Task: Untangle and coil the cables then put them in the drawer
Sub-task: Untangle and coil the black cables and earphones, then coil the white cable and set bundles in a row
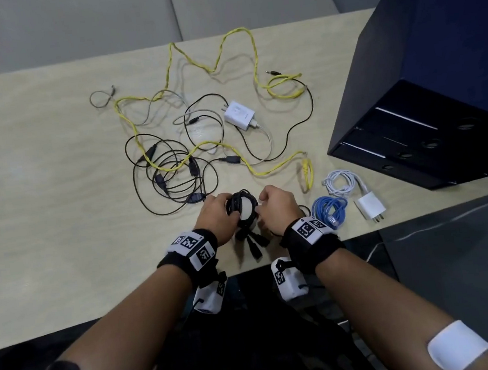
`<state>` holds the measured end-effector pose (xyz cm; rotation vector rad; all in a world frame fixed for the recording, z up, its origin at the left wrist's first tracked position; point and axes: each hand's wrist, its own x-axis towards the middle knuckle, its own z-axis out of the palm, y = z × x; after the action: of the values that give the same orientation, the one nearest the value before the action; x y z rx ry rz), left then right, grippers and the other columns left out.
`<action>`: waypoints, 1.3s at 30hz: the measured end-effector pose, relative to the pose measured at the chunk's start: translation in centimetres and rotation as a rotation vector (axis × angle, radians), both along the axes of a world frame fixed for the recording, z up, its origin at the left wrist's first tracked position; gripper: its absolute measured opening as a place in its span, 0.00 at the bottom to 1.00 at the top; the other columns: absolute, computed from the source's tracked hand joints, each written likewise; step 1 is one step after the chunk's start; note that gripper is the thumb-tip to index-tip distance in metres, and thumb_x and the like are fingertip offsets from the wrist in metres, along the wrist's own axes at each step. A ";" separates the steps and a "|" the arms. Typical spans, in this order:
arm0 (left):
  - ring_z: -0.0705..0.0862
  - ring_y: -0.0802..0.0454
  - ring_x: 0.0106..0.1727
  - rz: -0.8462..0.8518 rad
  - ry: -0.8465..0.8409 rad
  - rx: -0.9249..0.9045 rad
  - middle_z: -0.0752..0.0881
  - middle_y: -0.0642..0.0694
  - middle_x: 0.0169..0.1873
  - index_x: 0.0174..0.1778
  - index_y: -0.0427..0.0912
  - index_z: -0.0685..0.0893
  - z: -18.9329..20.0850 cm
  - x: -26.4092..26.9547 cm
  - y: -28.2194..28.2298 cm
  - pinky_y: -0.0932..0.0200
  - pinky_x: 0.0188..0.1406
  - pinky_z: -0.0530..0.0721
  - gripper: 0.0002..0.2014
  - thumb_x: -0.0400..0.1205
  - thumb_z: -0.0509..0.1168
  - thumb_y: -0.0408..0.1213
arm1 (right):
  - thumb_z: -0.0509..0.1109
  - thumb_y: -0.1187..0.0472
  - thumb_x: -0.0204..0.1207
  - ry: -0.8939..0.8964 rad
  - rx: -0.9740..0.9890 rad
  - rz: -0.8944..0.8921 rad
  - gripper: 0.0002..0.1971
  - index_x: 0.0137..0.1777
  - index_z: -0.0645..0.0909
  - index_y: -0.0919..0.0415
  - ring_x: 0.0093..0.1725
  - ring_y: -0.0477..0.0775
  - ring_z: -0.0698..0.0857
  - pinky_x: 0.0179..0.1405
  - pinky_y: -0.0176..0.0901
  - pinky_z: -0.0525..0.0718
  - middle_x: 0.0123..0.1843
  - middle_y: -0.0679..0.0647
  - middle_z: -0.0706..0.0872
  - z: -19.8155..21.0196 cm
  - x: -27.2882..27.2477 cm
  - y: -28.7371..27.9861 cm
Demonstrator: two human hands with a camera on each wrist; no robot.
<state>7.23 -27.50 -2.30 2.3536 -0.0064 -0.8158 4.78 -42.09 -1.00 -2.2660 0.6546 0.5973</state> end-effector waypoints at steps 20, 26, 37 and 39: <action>0.88 0.49 0.44 0.348 -0.274 -0.320 0.88 0.47 0.40 0.52 0.49 0.84 11.9 7.1 4.4 0.53 0.47 0.84 0.06 0.81 0.65 0.36 | 0.72 0.58 0.72 -0.265 0.101 0.200 0.05 0.37 0.79 0.52 0.45 0.59 0.87 0.48 0.52 0.87 0.43 0.55 0.87 6.9 10.6 -3.1; 0.88 0.49 0.45 0.334 -0.276 -0.335 0.86 0.50 0.39 0.51 0.50 0.83 11.6 11.9 5.3 0.50 0.45 0.86 0.06 0.82 0.64 0.37 | 0.73 0.59 0.70 -0.271 0.057 0.156 0.06 0.36 0.77 0.52 0.45 0.60 0.87 0.49 0.50 0.86 0.44 0.56 0.88 7.5 15.1 -3.2; 0.85 0.45 0.50 0.181 -0.151 -0.220 0.83 0.45 0.60 0.65 0.49 0.81 7.1 17.1 4.5 0.63 0.44 0.75 0.16 0.81 0.63 0.37 | 0.78 0.58 0.69 0.011 -0.211 0.155 0.31 0.71 0.72 0.60 0.65 0.63 0.79 0.57 0.49 0.79 0.67 0.61 0.80 3.6 19.2 -2.8; 0.83 0.43 0.58 0.153 -0.132 -0.213 0.81 0.43 0.65 0.67 0.48 0.80 6.2 17.5 4.2 0.63 0.50 0.75 0.17 0.81 0.63 0.36 | 0.79 0.57 0.69 0.043 -0.262 0.164 0.35 0.74 0.68 0.60 0.68 0.67 0.76 0.62 0.55 0.79 0.69 0.64 0.76 2.6 19.3 -2.5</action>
<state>24.75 -23.29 3.90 2.1724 0.0296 -0.5563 24.05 -44.56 1.64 -2.5766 0.6007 0.6737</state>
